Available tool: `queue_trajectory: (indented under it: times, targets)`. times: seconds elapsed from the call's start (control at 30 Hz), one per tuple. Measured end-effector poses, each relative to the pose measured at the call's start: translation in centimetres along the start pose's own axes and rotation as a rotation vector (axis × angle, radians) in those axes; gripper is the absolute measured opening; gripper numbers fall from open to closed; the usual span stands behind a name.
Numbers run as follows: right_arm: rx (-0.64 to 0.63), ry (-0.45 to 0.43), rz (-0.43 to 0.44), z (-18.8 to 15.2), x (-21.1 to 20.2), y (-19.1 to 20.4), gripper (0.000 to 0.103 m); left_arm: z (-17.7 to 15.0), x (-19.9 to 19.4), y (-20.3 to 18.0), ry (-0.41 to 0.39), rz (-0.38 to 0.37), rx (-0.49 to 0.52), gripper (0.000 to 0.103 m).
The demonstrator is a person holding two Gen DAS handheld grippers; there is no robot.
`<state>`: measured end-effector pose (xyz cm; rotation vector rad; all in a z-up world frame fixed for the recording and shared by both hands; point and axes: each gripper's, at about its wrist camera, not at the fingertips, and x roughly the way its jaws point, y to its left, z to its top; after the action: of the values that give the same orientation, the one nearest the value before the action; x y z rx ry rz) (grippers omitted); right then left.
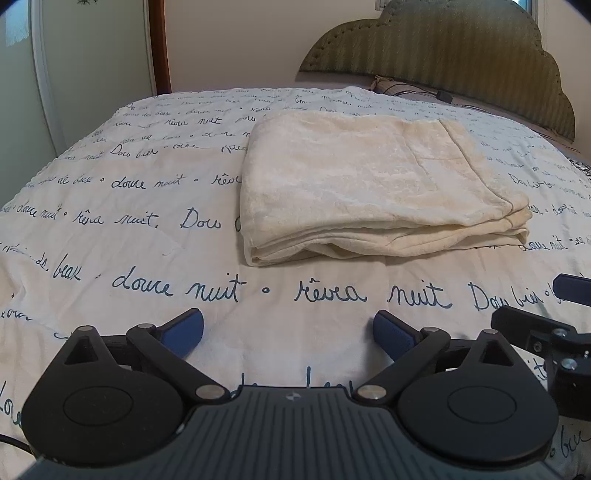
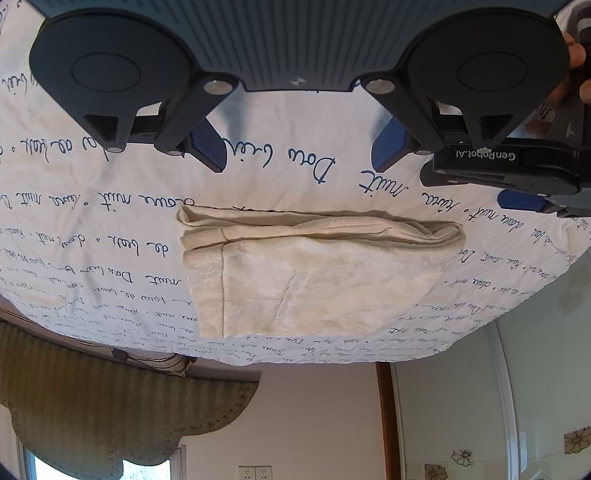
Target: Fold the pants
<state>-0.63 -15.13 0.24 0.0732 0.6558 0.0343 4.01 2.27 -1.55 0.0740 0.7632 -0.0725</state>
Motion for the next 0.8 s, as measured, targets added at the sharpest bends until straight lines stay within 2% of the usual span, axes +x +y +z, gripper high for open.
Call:
queue_trajectory:
  times: [0.17,0.27,0.63,0.8]
  targets:
    - [-0.008,0.025,-0.045,-1.0,1.7,0.0,0.086,-0.4,0.2,-0.3,-0.026,0.008,0.019,0.103]
    - [-0.004,0.024,-0.043,-1.5,2.0,0.1,0.087,-0.6,0.2,-0.2,-0.036,0.004,0.014,0.103]
    - [0.006,0.012,-0.063,-2.1,2.5,-0.1,0.103,-1.4,0.1,-0.2,-0.070,-0.002,0.010,0.103]
    - [0.014,0.003,-0.064,-2.4,2.6,-0.2,0.103,-1.7,0.1,-0.1,-0.081,-0.007,0.002,0.103]
